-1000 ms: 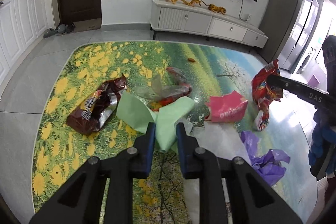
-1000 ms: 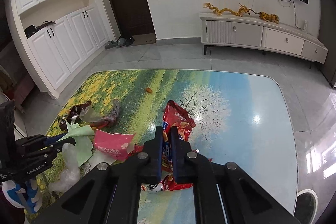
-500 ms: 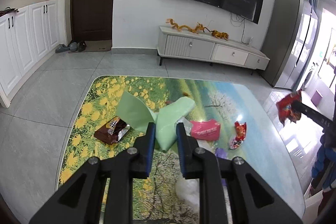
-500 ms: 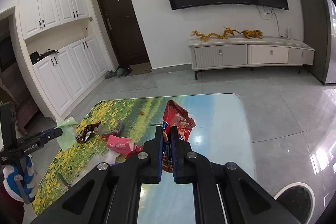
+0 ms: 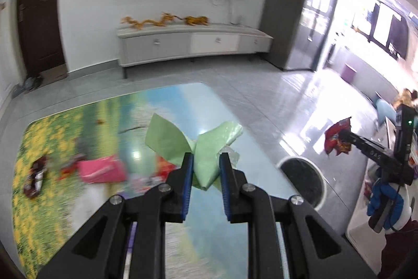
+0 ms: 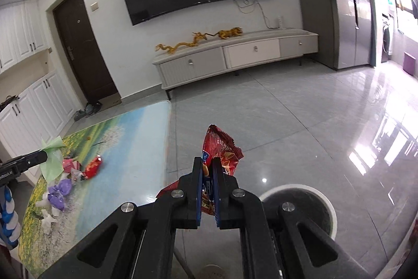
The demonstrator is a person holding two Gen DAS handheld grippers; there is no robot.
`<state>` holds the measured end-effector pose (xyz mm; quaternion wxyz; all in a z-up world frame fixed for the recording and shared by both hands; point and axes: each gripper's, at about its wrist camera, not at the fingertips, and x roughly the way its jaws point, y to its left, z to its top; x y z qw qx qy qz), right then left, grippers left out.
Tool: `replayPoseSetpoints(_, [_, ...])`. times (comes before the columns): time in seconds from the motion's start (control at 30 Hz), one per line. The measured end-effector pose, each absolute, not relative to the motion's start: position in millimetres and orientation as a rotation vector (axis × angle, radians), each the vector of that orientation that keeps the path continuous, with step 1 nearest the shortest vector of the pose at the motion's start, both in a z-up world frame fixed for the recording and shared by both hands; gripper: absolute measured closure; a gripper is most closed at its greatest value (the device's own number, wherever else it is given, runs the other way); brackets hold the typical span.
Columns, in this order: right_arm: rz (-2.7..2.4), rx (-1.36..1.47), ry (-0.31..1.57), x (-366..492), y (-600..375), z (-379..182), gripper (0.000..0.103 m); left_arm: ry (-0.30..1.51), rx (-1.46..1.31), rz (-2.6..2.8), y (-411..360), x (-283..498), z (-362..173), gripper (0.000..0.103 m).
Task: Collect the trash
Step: 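Carry red bag and green paper to the bin and release both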
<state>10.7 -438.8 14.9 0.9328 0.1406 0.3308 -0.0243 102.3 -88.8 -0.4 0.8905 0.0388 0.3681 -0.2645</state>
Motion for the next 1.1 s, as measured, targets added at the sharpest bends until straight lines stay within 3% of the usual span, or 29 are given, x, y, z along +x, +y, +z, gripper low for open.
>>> replayPoseSetpoints(0.57, [-0.251, 0.462, 0.853, -13.4, -558.4, -88.8, 0.093, 1.004, 0.198, -0.831, -354.8, 102.4, -78.8, 0.081])
replayPoseSetpoints(0.6, [-0.257, 0.464, 0.863, -12.0, -562.2, -92.8, 0.092, 1.016, 0.196, -0.841, -362.4, 102.5, -83.6, 0.080])
replayPoseSetpoints(0.63, [-0.261, 0.465, 0.871, -10.0, -564.1, -96.4, 0.091, 1.033, 0.191, -0.850, -370.1, 103.3, -88.1, 0.072])
replayPoseSetpoints(0.67, [-0.265, 0.465, 0.881, -9.0, -566.9, -100.1, 0.085, 1.045, 0.185, -0.856, -377.1, 103.8, -91.4, 0.056])
replayPoseSetpoints(0.73, [-0.282, 0.459, 0.897, -8.4, -570.3, -106.4, 0.072, 1.034, 0.183, -0.850, -384.2, 104.4, -92.7, 0.043])
replayPoseSetpoints(0.77, [-0.289, 0.459, 0.904, -9.1, -571.9, -108.4, 0.063, 1.034, 0.183, -0.849, -386.8, 103.9, -92.8, 0.043])
replayPoseSetpoints(0.8, [-0.293, 0.462, 0.904, -11.0, -572.8, -110.1, 0.060, 1.041, 0.180, -0.854, -388.2, 105.2, -92.4, 0.043])
replayPoseSetpoints(1.1, [-0.308, 0.436, 0.871, -24.8, -566.8, -90.7, 0.060, 0.916, 0.235, -0.799, -341.6, 86.9, -61.3, 0.043])
